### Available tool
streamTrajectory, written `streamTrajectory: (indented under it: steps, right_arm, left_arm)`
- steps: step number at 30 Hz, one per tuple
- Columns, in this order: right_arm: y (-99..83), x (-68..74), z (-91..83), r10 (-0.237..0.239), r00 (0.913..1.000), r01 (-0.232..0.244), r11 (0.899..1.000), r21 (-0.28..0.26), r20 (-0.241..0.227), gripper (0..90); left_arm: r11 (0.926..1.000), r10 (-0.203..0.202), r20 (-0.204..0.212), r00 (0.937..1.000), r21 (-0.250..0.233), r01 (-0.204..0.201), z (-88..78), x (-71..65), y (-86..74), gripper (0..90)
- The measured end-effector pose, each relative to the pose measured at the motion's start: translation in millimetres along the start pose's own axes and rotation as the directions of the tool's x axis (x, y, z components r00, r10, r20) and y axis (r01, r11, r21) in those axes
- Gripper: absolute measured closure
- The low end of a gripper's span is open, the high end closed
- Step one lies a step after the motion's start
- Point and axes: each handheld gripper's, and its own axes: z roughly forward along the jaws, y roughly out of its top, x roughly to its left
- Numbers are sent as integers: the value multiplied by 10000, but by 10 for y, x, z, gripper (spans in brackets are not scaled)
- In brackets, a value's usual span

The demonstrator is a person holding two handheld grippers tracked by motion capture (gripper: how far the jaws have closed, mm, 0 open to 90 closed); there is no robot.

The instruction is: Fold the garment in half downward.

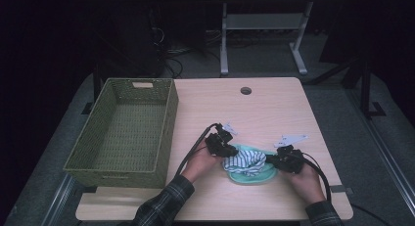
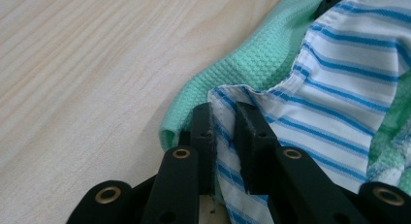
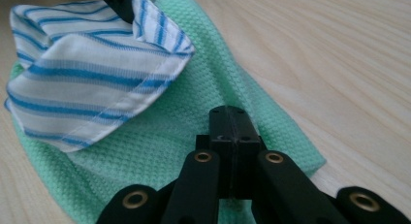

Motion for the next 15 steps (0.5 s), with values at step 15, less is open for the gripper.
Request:
streamTrajectory:
  steps: [15]
  right_arm:
    - [19, -52, -250, 90, 9999, -84, 9943, -1059, 52, 877]
  left_arm:
    - [9974, 432, 187, 9989, -593, -420, -261, -261, 8, 732]
